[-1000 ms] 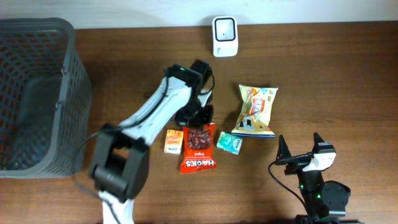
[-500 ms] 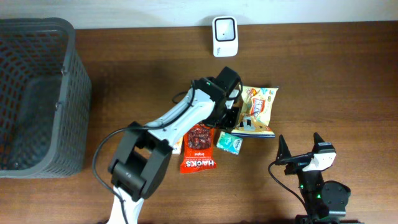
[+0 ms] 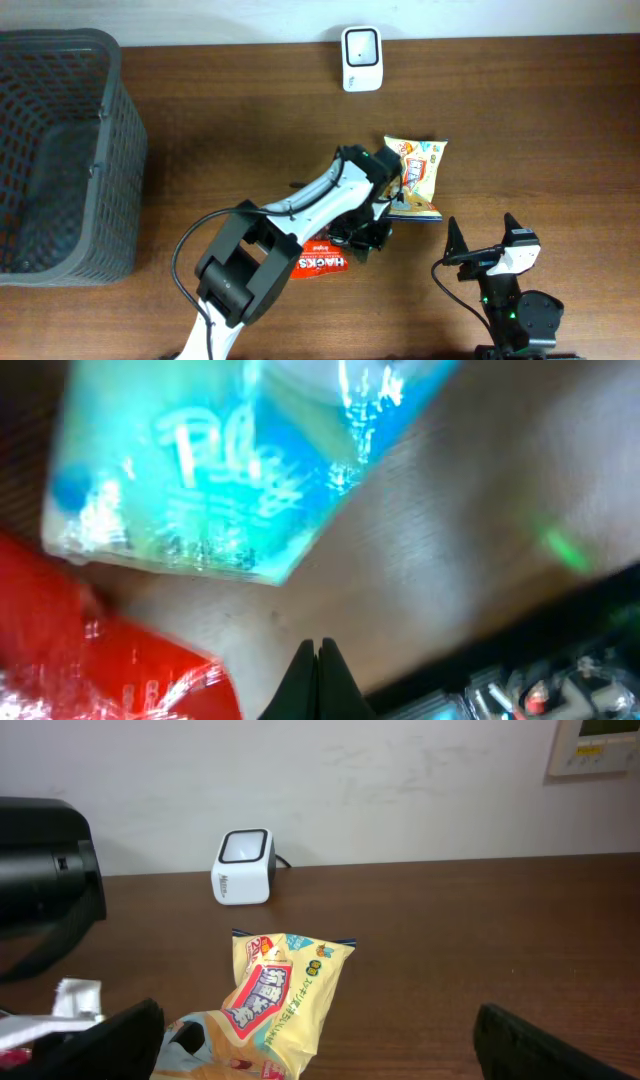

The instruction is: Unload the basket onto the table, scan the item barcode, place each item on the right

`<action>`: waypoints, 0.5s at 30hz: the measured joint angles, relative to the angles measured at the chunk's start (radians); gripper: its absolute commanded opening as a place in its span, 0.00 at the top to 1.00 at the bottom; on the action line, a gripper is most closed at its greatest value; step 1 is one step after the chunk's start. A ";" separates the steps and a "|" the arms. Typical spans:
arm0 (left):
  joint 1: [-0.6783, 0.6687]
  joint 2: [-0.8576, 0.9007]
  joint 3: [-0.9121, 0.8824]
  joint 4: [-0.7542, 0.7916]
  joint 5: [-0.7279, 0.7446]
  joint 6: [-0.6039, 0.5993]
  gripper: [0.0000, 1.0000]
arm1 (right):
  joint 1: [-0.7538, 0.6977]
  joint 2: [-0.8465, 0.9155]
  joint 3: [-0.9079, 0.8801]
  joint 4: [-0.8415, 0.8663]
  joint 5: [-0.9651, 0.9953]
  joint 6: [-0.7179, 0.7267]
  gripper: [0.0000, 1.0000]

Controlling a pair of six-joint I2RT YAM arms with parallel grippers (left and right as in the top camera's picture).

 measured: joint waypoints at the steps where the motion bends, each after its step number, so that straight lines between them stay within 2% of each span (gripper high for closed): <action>1: 0.011 0.000 0.022 -0.031 0.003 0.014 1.00 | 0.000 0.000 0.000 0.000 0.000 0.000 0.01; 3: 0.087 -0.006 0.117 -0.072 -0.015 0.049 1.00 | 0.000 0.000 0.000 0.000 0.000 0.000 0.01; 5: 0.179 -0.032 0.187 -0.069 -0.117 0.064 1.00 | 0.000 0.000 0.000 0.000 0.000 0.000 0.01; 9: 0.354 -0.060 0.206 0.071 -0.240 0.071 1.00 | 0.000 0.000 0.000 0.000 0.000 0.000 0.01; 15: 0.344 -0.006 0.092 0.123 -0.232 0.070 1.00 | 0.000 0.000 0.000 0.000 0.000 0.000 0.01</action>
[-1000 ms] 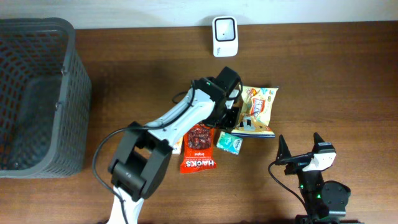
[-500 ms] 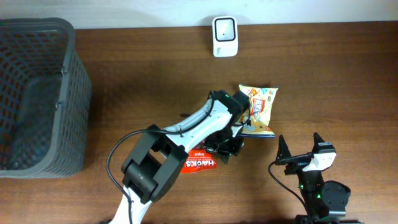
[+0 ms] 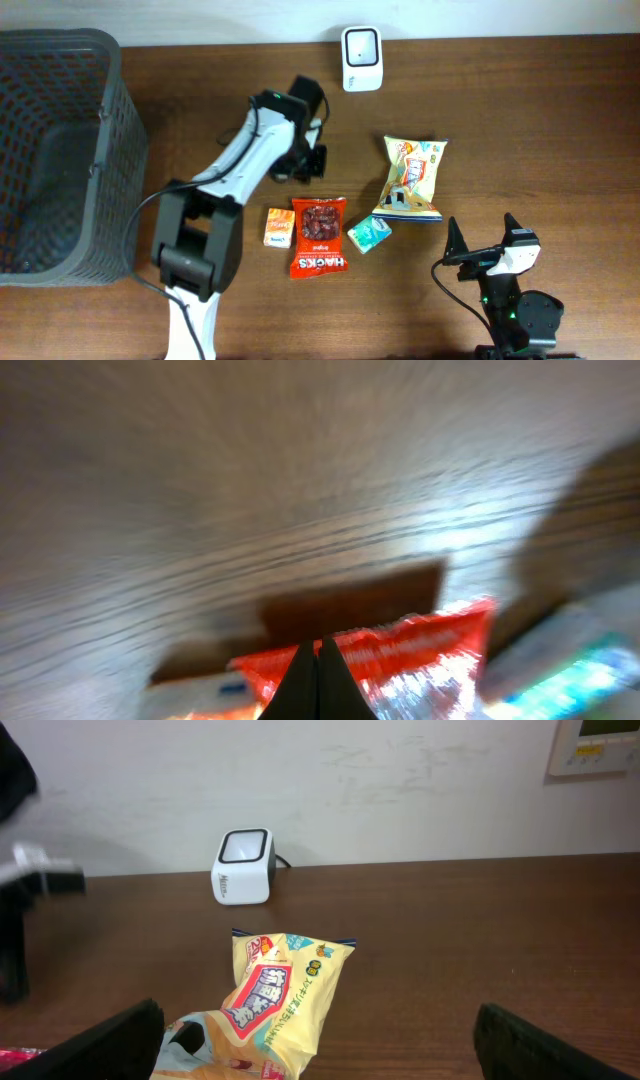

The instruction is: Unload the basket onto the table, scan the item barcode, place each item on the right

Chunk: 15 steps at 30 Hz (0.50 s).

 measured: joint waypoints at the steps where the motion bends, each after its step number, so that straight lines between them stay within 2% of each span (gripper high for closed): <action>1: -0.012 0.018 -0.033 0.006 0.000 0.000 1.00 | 0.000 0.000 0.000 0.000 0.000 0.000 0.01; 6: -0.063 0.034 -0.131 0.011 0.006 0.000 1.00 | 0.000 0.000 0.000 0.000 0.000 0.001 0.01; 10: -0.094 0.034 -0.161 -0.071 0.027 -0.004 1.00 | 0.000 0.000 0.000 0.000 0.000 0.000 0.01; 15: -0.080 0.034 -0.060 -0.139 0.037 -0.004 1.00 | 0.000 0.000 0.000 0.000 0.000 0.000 0.02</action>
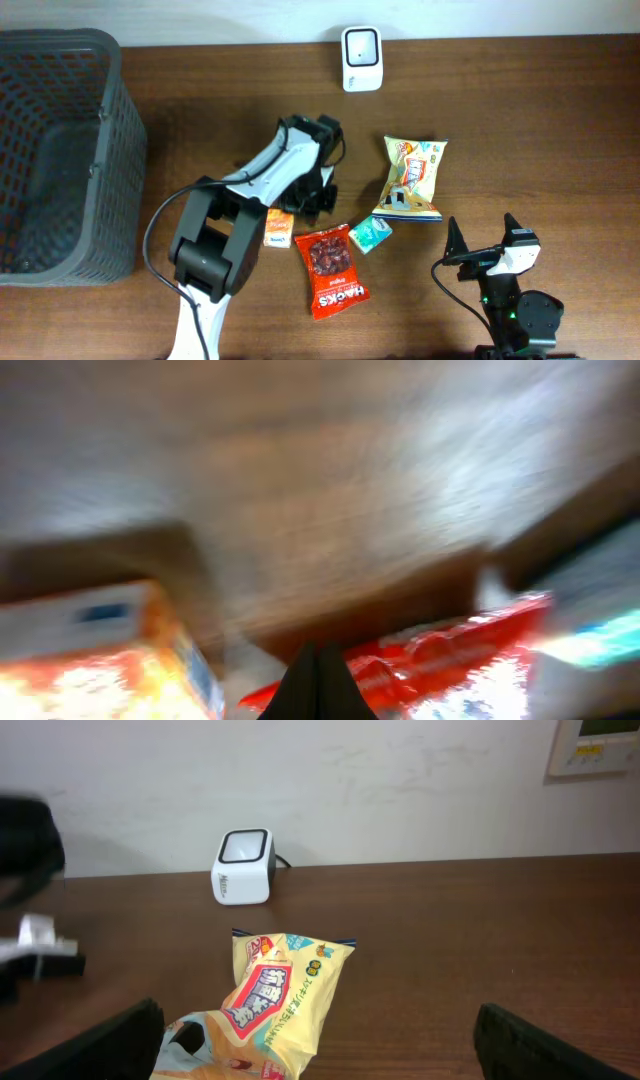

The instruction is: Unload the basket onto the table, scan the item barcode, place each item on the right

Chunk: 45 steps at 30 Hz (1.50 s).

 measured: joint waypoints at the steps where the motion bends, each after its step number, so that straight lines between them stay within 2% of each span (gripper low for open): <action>1: 0.015 -0.003 0.058 -0.007 0.000 0.000 1.00 | 0.000 0.000 0.000 0.000 0.000 0.000 0.01; 2: 0.025 -0.015 0.098 -0.008 0.000 0.000 0.84 | 0.000 0.000 0.000 0.000 0.000 0.000 0.01; 3: 0.038 -0.034 0.148 -0.012 0.000 0.000 0.78 | 0.000 0.000 0.000 0.000 0.000 0.000 0.01; 7: 0.042 -0.085 0.244 -0.014 0.000 -0.005 0.73 | 0.000 0.000 0.000 0.000 0.000 0.000 0.01; 10: 0.062 -0.085 0.281 -0.058 0.004 -0.008 0.48 | 0.000 0.000 0.000 0.000 0.000 0.001 0.01; 11: 0.080 -0.085 0.302 -0.073 0.005 -0.005 0.36 | 0.000 0.000 0.000 0.000 0.000 0.000 0.01; 12: 0.130 -0.085 0.348 -0.098 0.005 -0.010 0.34 | 0.000 0.000 0.000 0.000 0.000 0.000 0.01; 14: 0.188 -0.088 0.366 -0.114 0.003 -0.010 0.23 | 0.000 0.000 0.000 0.000 0.000 0.000 0.01; 15: 0.209 -0.088 0.367 -0.116 0.003 -0.013 0.14 | 0.000 0.000 0.000 0.000 0.000 0.000 0.01; 16: 0.219 -0.088 0.367 -0.116 0.003 -0.010 0.00 | 0.000 0.000 0.000 0.000 0.000 0.001 0.01; 45: 0.213 -0.088 0.367 -0.071 0.004 -0.011 0.03 | 0.000 0.000 0.000 0.000 0.000 0.001 0.01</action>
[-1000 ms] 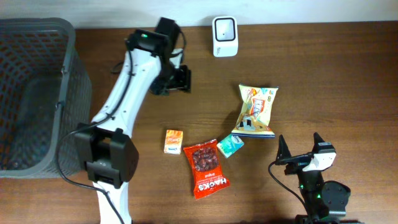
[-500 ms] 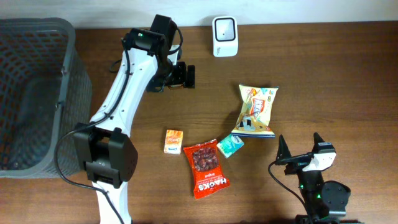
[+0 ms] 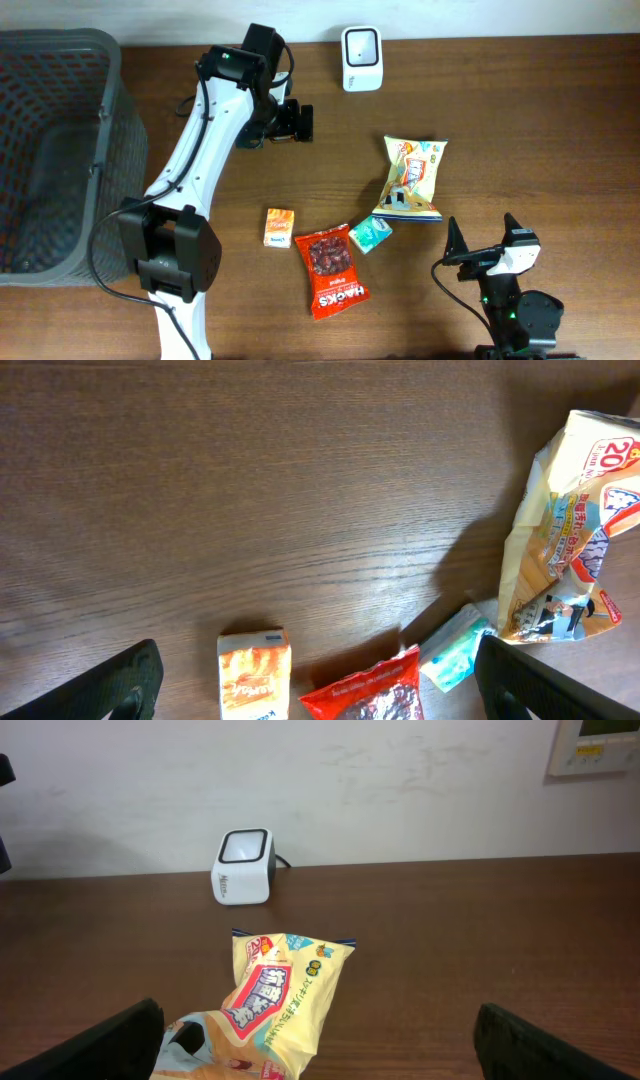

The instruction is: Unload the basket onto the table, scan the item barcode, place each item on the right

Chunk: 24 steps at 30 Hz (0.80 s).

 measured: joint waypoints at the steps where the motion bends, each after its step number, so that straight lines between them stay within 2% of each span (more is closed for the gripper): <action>1: 0.000 0.000 0.000 0.000 0.000 0.000 0.03 | 0.000 0.000 0.000 0.000 0.000 -0.001 0.01; 21: 0.000 0.000 0.000 -0.002 0.000 0.000 0.05 | 0.000 0.000 0.000 0.000 0.000 0.000 0.01; 24: 0.000 0.000 0.000 -0.003 0.000 0.000 0.09 | 0.000 0.000 0.000 0.000 0.000 0.000 0.01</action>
